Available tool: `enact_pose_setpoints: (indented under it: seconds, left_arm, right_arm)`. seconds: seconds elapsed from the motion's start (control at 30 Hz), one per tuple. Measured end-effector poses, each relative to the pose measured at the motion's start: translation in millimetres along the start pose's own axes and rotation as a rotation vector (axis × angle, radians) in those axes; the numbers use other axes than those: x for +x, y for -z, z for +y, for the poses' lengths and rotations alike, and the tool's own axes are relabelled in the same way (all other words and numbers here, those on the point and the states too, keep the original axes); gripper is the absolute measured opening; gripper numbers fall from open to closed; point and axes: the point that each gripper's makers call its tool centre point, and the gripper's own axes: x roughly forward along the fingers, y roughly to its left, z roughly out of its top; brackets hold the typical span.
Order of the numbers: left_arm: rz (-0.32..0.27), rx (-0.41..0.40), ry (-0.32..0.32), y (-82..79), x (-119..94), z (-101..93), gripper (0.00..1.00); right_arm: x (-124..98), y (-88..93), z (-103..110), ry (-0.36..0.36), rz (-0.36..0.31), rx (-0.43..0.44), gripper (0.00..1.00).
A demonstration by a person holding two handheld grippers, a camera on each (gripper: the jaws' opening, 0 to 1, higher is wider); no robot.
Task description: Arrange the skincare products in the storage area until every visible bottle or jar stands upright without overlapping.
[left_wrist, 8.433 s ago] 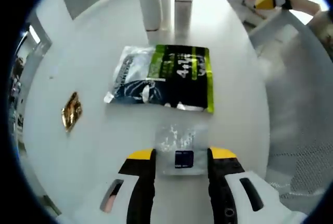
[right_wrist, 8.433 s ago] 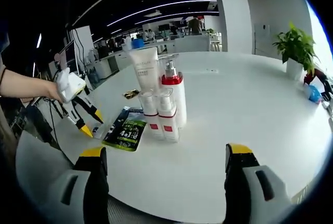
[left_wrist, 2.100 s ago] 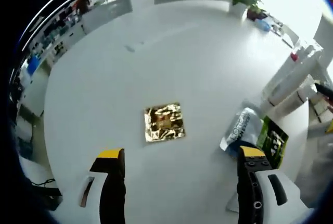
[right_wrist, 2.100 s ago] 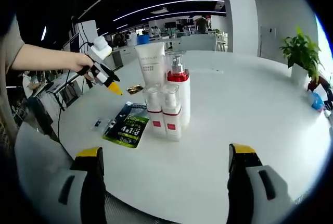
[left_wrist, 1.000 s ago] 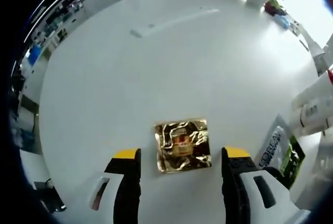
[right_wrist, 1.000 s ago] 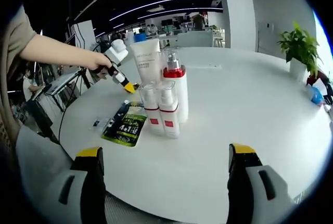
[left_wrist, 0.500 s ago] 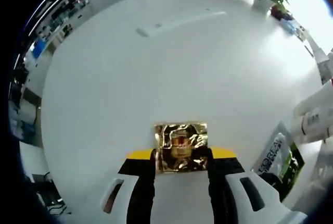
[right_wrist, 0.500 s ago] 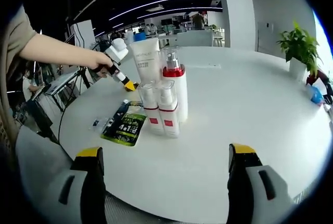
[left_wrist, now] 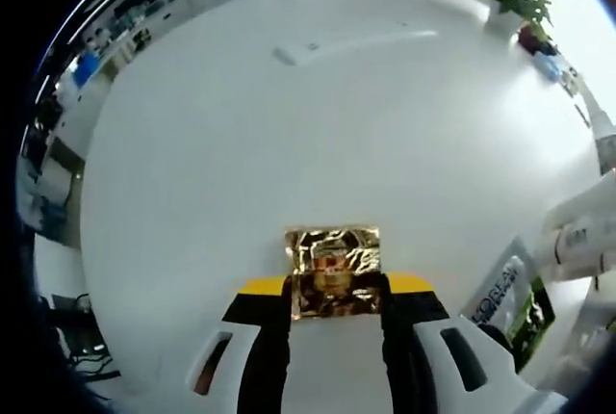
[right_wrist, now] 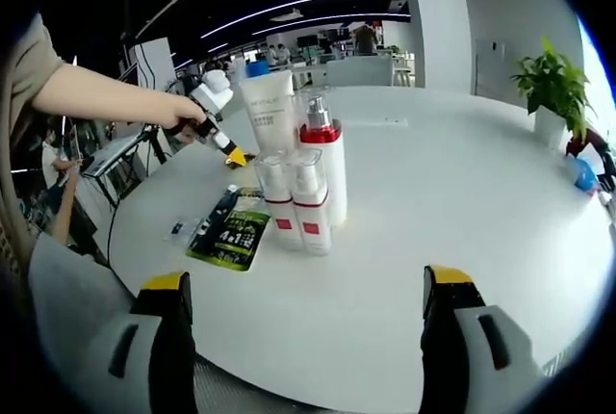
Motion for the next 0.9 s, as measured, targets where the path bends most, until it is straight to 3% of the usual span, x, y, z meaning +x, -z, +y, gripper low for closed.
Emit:
enact_pose_setpoints:
  seconds: [0.5, 0.9]
  left_arm:
    - [-0.06, -0.184, -0.02, 9.3, -21.7, 9.7, 0.35]
    - [-0.055, -0.273, -0.02, 29.8, -40.3, 4.4, 0.35]
  right_arm:
    - [-0.2, -2.4, 2.8, -0.013, -0.013, -0.014, 1.0]
    - [-1.1, -5.0, 6.1, -0.022, -0.024, -0.029, 1.0]
